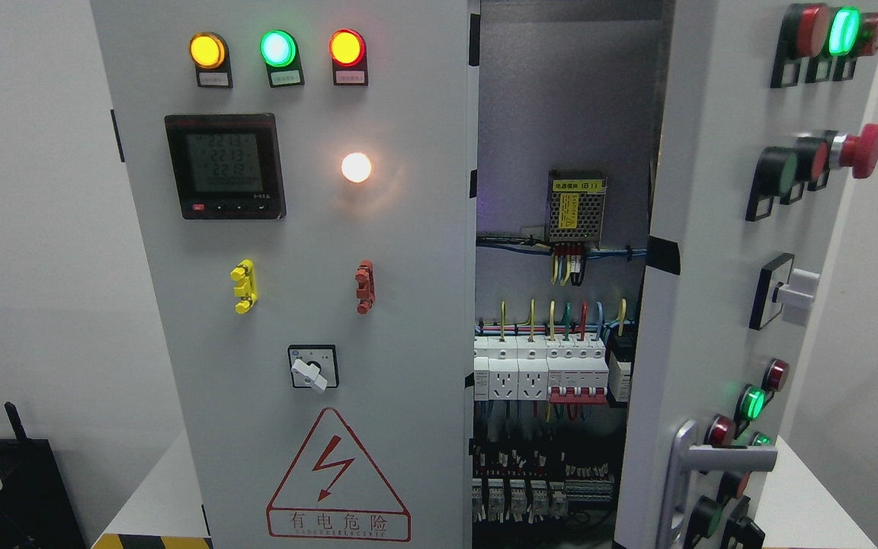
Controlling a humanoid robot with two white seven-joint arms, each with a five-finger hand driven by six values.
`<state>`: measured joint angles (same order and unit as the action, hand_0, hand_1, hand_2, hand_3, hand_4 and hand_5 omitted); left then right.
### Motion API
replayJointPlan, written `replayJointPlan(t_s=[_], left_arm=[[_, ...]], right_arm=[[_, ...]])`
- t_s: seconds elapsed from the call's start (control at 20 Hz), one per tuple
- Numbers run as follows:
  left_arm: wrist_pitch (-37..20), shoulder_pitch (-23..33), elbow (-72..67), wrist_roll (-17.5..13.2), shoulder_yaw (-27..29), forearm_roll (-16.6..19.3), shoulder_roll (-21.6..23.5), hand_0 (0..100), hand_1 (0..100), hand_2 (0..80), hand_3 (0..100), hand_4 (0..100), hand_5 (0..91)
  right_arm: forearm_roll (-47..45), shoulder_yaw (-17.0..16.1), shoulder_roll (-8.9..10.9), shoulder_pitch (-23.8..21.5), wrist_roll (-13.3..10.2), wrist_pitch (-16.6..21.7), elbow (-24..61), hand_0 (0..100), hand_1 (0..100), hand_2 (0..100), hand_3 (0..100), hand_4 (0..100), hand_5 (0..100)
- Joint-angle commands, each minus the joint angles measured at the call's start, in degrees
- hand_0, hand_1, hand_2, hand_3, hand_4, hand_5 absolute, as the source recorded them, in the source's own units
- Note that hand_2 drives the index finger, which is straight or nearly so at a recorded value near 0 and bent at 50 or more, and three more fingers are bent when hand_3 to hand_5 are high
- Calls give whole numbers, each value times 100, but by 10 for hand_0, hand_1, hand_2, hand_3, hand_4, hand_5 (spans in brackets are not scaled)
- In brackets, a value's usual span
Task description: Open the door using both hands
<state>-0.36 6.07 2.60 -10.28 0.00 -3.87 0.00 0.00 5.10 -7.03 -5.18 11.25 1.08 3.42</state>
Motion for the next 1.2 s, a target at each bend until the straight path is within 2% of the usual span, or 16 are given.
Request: replayJointPlan(t_s=[0.0, 0.45, 0.55, 0.6, 0.7, 0.8, 0.9, 1.0, 1.05, 1.15], left_arm=[[1, -1, 4, -1, 106, 0, -193, 0, 0, 0, 0, 0, 0], [1, -1, 39, -10, 97, -9, -193, 0, 0, 0, 0, 0, 0], [1, 34, 249, -18, -60, 52, -193, 0, 0, 0, 0, 0, 0], [-16, 130, 642, -18, -314, 53, -193, 0, 0, 0, 0, 0, 0], [-25, 804, 2289, -27, -675, 9, -106, 0, 0, 0, 0, 0, 0], [-130, 1560, 4493, -27, -642, 0, 244, 0, 0, 0, 0, 0, 0], [-306, 2316, 6559, -140, -283, -61, 632, 0, 0, 0, 0, 0, 0], [-324, 3002, 8450, -718, 454, -428, 720, 0, 0, 0, 0, 0, 0], [-324, 3214, 9155, -904, 849, -770, 860, 0, 0, 0, 0, 0, 0], [-333, 3365, 10072, -932, 1491, -1761, 1386, 0, 0, 0, 0, 0, 0]], right_arm=[[-17, 0, 0, 0, 35, -2, 1, 383, 0, 0, 0, 0, 0], [-17, 0, 0, 0, 35, -2, 1, 383, 0, 0, 0, 0, 0], [-17, 0, 0, 0, 35, -2, 1, 383, 0, 0, 0, 0, 0], [-17, 0, 0, 0, 35, -2, 1, 383, 0, 0, 0, 0, 0], [-17, 0, 0, 0, 35, -2, 1, 383, 0, 0, 0, 0, 0], [-17, 0, 0, 0, 35, -2, 1, 383, 0, 0, 0, 0, 0], [-17, 0, 0, 0, 35, -2, 1, 383, 0, 0, 0, 0, 0], [-17, 0, 0, 0, 35, -2, 1, 383, 0, 0, 0, 0, 0], [-17, 0, 0, 0, 35, -2, 1, 383, 0, 0, 0, 0, 0], [-17, 0, 0, 0, 35, -2, 1, 383, 0, 0, 0, 0, 0]])
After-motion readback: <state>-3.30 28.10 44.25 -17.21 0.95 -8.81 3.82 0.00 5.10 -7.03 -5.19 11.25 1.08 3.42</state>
